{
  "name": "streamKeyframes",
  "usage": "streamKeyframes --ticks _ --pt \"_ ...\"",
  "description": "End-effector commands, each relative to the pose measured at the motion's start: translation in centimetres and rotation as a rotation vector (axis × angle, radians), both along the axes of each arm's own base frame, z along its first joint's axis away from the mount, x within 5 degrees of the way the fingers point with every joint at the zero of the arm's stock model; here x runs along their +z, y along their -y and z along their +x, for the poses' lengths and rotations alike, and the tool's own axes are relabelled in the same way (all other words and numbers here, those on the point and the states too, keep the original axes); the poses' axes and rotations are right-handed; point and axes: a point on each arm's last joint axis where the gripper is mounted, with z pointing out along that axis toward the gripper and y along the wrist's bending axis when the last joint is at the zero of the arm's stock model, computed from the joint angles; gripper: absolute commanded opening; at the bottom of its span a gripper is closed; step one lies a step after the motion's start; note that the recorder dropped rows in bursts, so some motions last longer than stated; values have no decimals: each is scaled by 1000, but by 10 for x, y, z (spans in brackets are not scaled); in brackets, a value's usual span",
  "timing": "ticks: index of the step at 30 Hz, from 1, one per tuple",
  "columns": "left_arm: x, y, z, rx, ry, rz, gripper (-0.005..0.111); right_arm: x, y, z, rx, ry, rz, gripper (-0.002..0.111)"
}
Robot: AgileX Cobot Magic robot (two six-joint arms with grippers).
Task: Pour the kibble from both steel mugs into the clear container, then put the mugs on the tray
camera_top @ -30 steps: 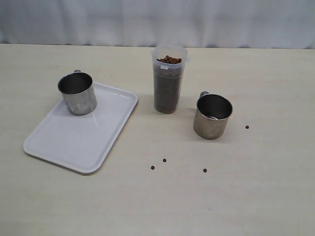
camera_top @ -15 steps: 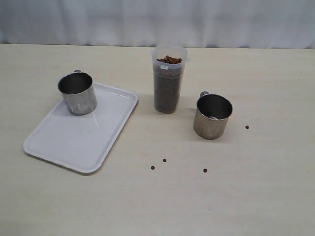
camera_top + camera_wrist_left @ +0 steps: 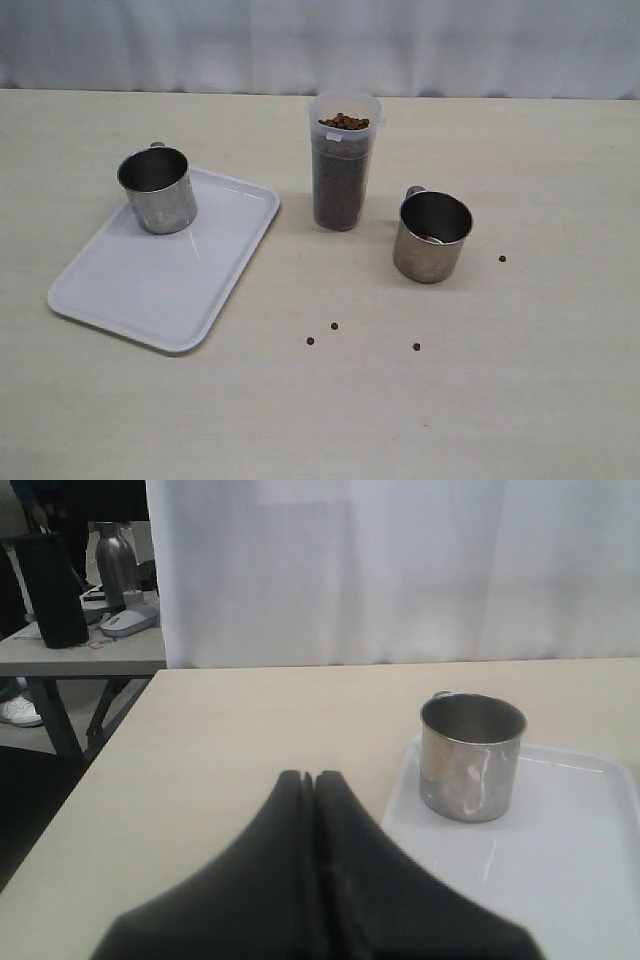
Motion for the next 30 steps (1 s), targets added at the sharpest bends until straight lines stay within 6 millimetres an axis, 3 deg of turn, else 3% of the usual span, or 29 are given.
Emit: streamKeyframes --ticks 1,20,26,30 --pt "-1 0 0 -3 0 -10 0 0 0 0 2 4 -3 5" --pt "-1 0 0 -3 2 -6 0 2 0 0 4 26 3 5" --pt "-1 0 0 -3 2 -6 0 12 -2 0 13 129 218 5" --pt "-1 0 0 -3 2 -6 0 13 -2 0 13 134 273 5"
